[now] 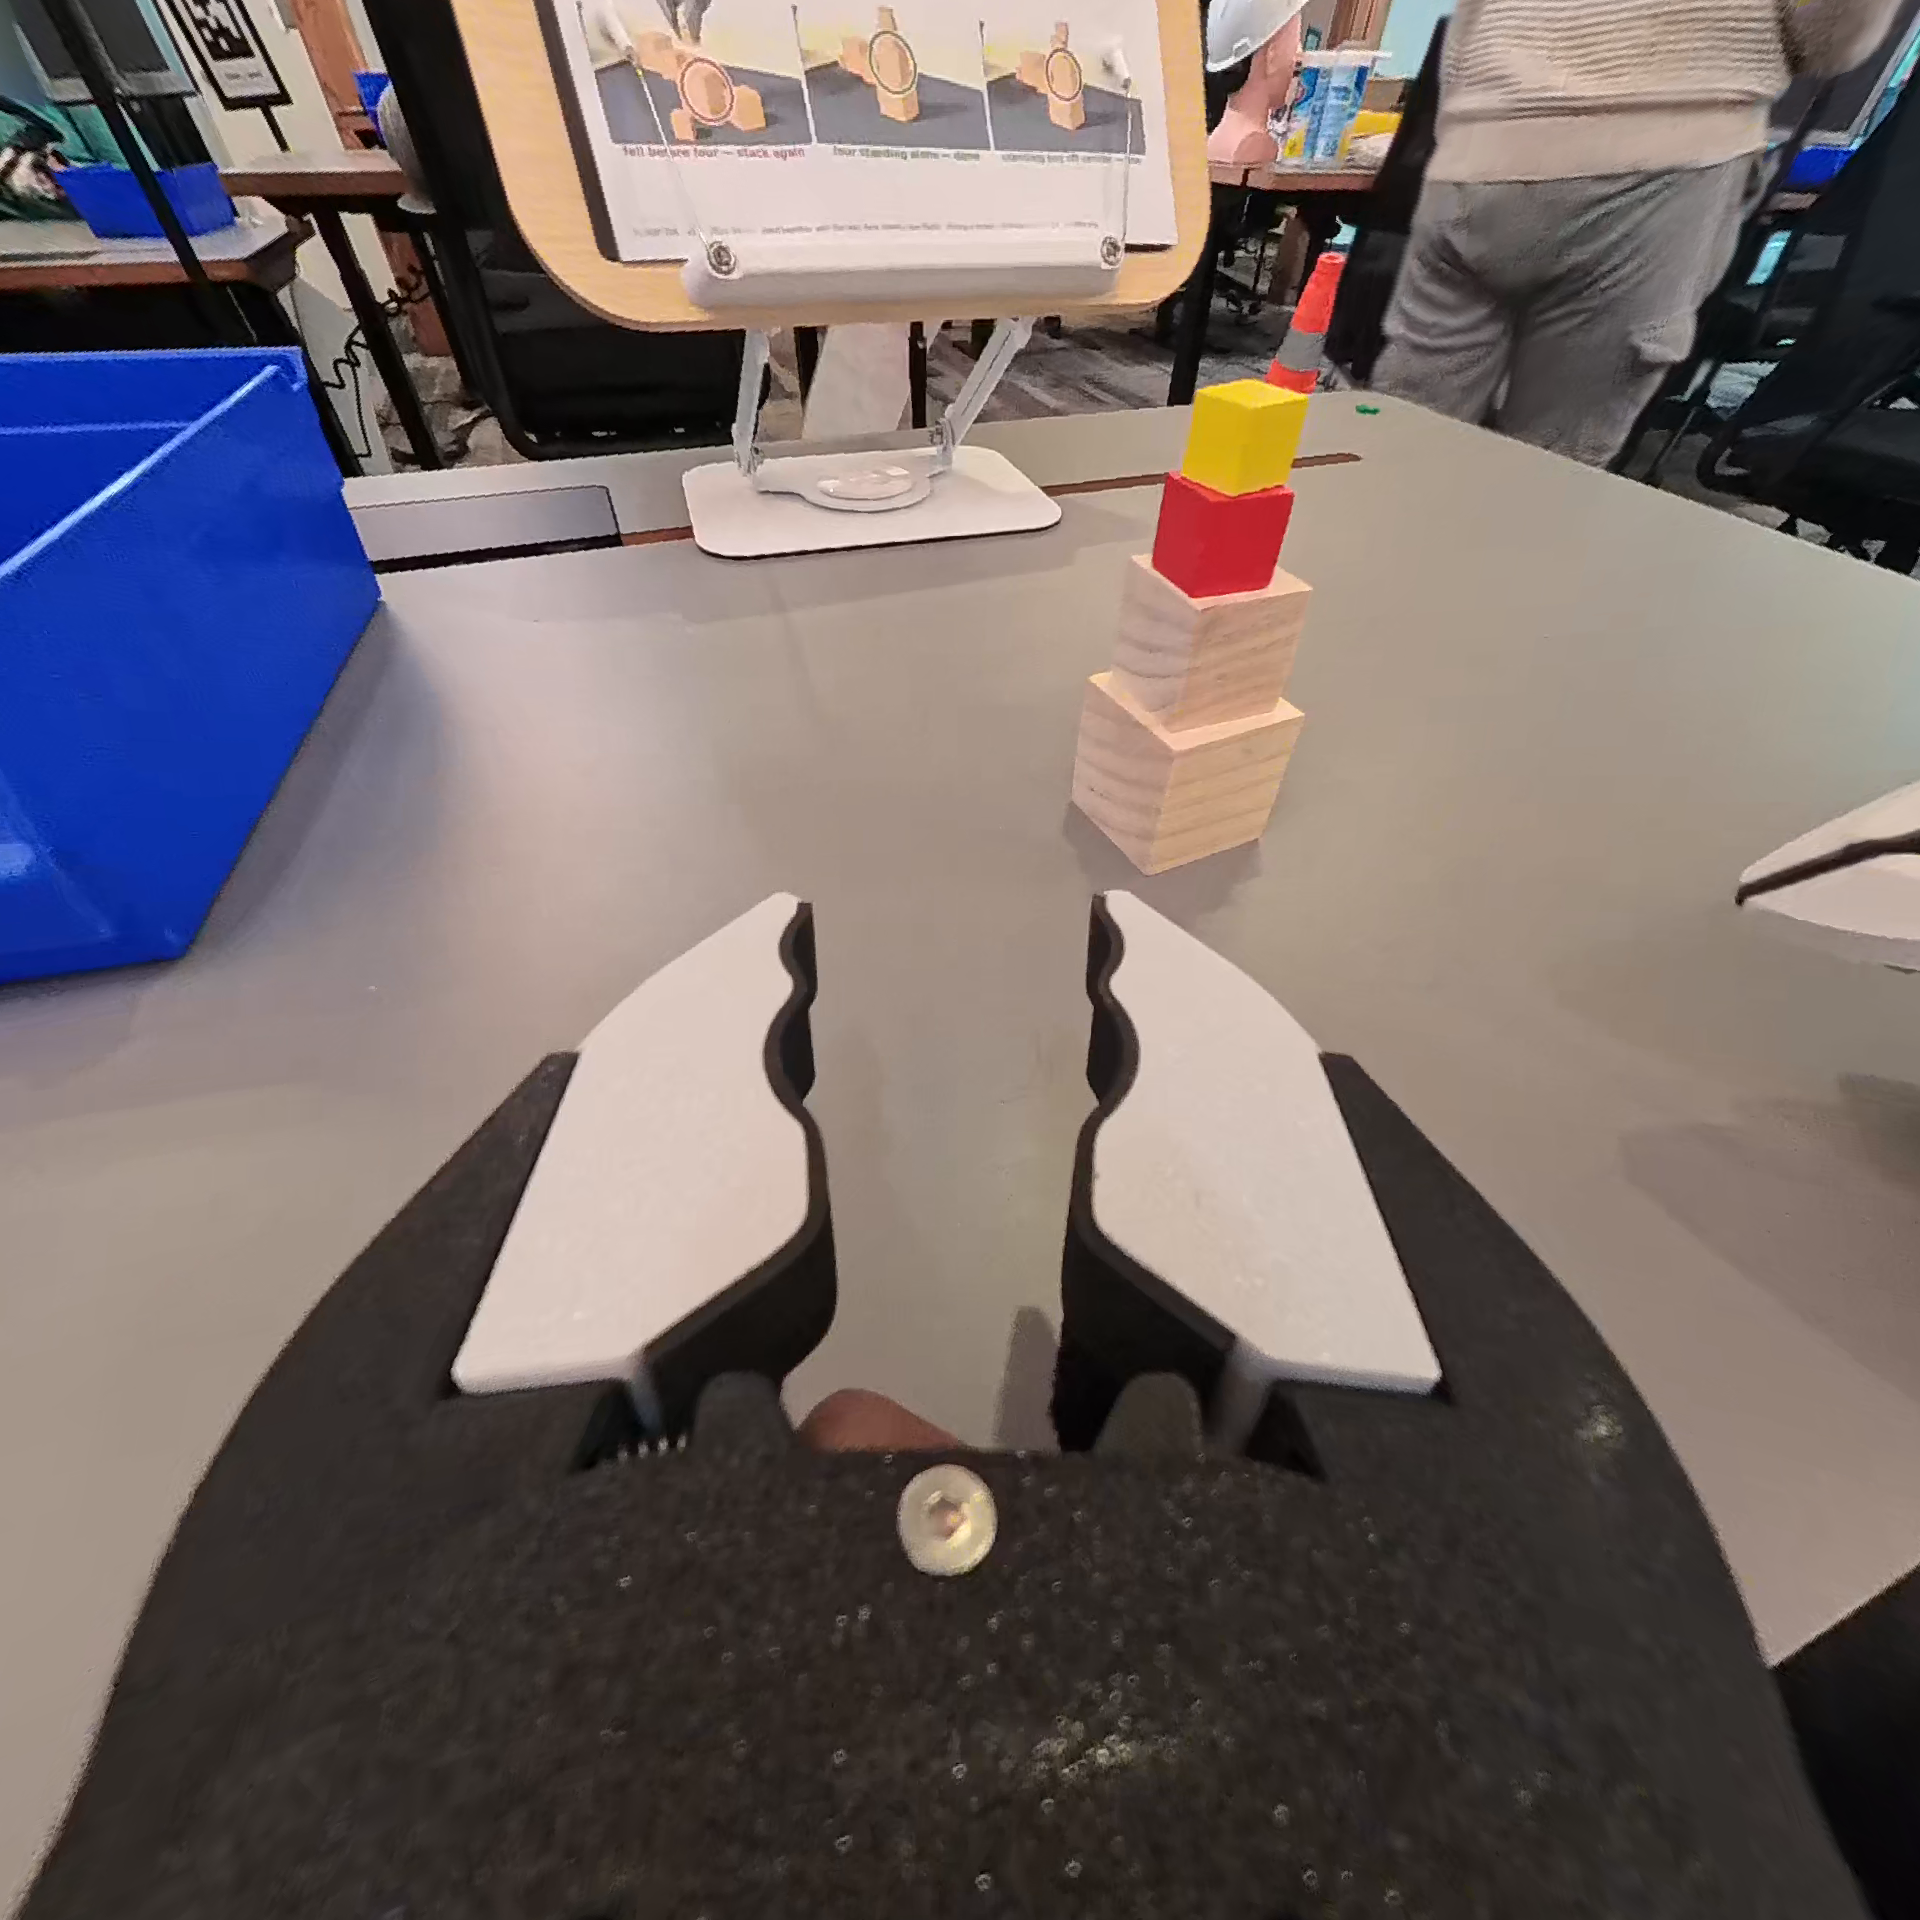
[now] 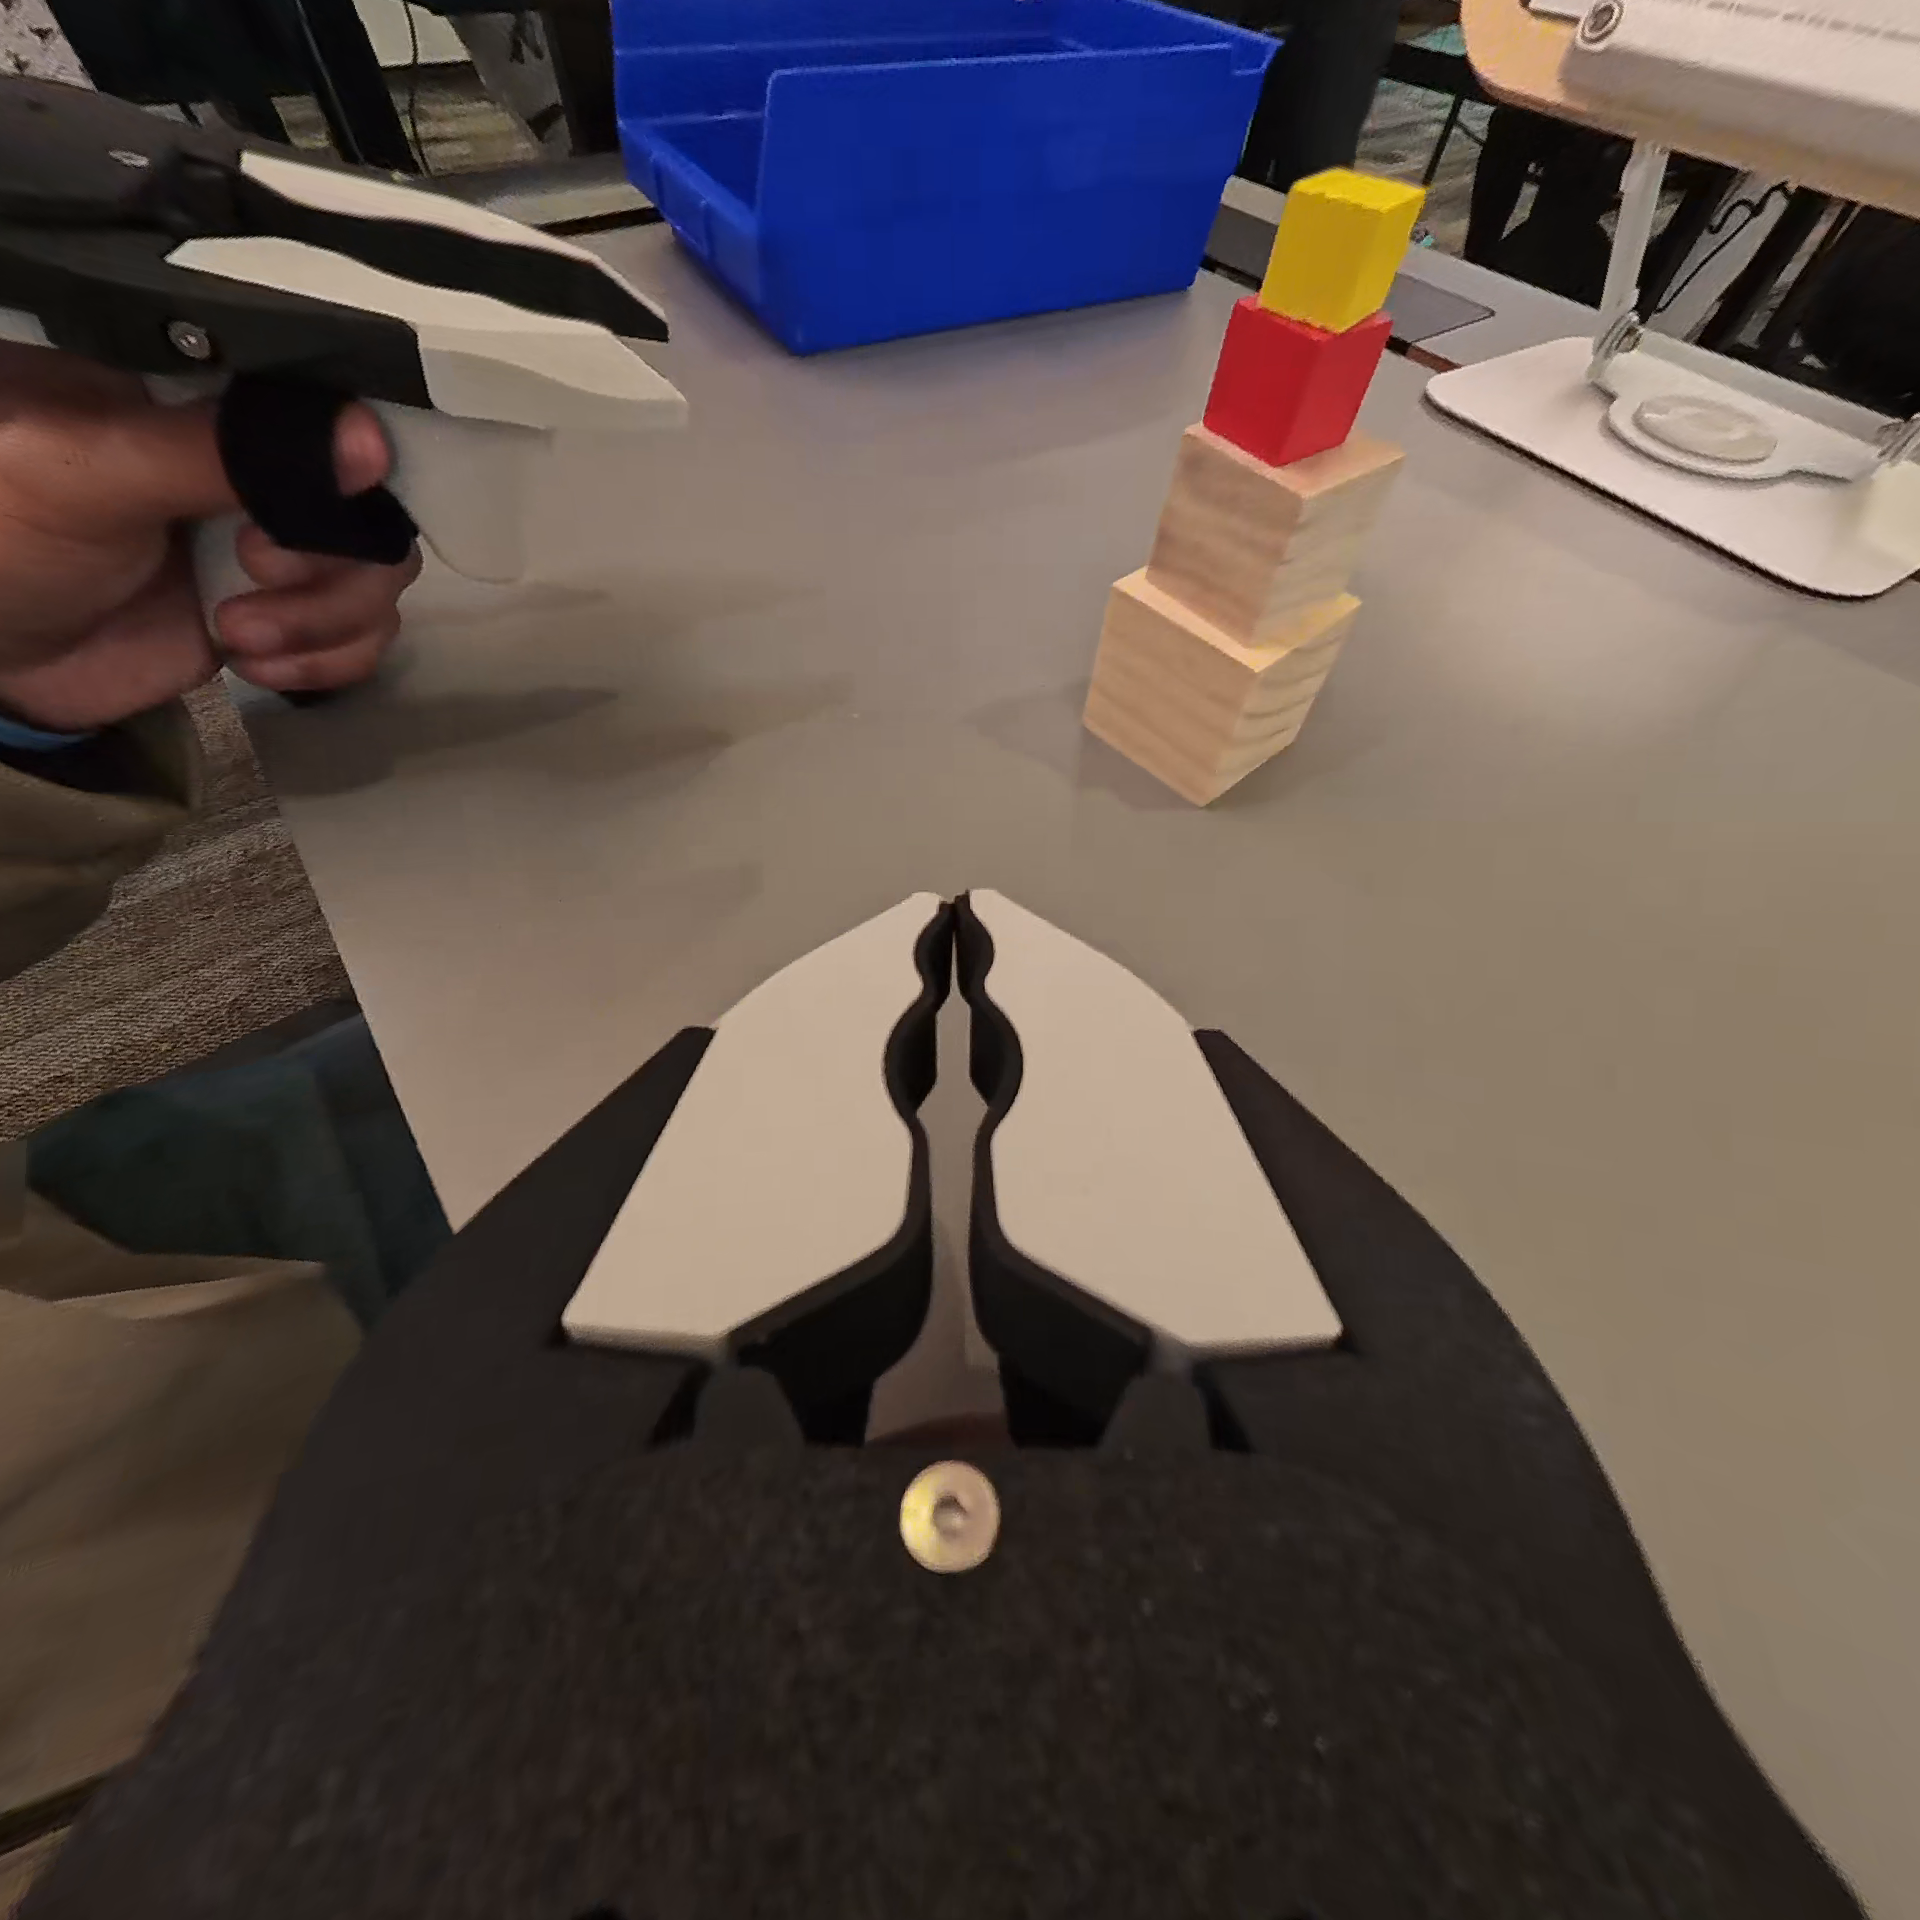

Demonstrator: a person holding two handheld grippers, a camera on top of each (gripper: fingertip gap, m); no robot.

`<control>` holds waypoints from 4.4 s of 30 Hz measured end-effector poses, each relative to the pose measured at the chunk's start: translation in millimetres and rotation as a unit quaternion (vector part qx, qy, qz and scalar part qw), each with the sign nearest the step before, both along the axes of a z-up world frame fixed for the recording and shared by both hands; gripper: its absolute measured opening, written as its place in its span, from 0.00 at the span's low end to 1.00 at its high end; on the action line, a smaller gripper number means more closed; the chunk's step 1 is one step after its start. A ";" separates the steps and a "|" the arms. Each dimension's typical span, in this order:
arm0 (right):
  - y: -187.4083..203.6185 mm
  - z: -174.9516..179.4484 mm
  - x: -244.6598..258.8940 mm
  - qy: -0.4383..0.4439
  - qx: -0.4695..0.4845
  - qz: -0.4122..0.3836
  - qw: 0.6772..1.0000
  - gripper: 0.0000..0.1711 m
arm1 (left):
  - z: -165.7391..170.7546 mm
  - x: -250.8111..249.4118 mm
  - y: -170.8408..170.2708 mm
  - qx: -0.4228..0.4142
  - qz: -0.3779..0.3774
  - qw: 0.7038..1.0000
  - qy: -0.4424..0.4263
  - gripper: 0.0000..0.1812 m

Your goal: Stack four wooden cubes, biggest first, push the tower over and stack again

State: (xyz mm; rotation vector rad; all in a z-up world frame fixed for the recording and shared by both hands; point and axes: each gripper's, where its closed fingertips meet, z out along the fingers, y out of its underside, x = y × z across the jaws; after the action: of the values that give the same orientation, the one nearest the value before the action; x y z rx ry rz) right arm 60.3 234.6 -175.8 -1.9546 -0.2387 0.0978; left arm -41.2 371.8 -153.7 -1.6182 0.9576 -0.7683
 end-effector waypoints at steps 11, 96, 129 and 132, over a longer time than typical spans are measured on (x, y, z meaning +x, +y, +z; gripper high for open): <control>6.0 -6.0 2.8 -0.019 -0.031 0.009 0.999 0.00 | -2.9 3.2 -4.7 0.008 -0.012 1.000 0.013 0.27; 86.6 48.2 249.4 -0.196 -0.165 -0.043 0.966 0.36 | -0.9 -8.6 -4.8 0.021 0.019 0.999 0.020 0.27; 179.4 10.5 70.4 -0.322 -0.346 0.248 0.846 0.37 | 8.5 -23.6 2.1 0.035 0.016 0.999 0.019 0.26; 172.5 -16.5 61.0 -0.315 -0.357 0.253 0.842 0.37 | 2.5 -23.4 0.9 0.030 0.015 0.999 0.031 0.26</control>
State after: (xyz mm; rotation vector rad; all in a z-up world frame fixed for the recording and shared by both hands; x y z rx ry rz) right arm 121.3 407.0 -192.3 -2.5623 -1.3182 -0.1440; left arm -64.6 372.7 -151.2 -1.6092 0.9902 -0.6672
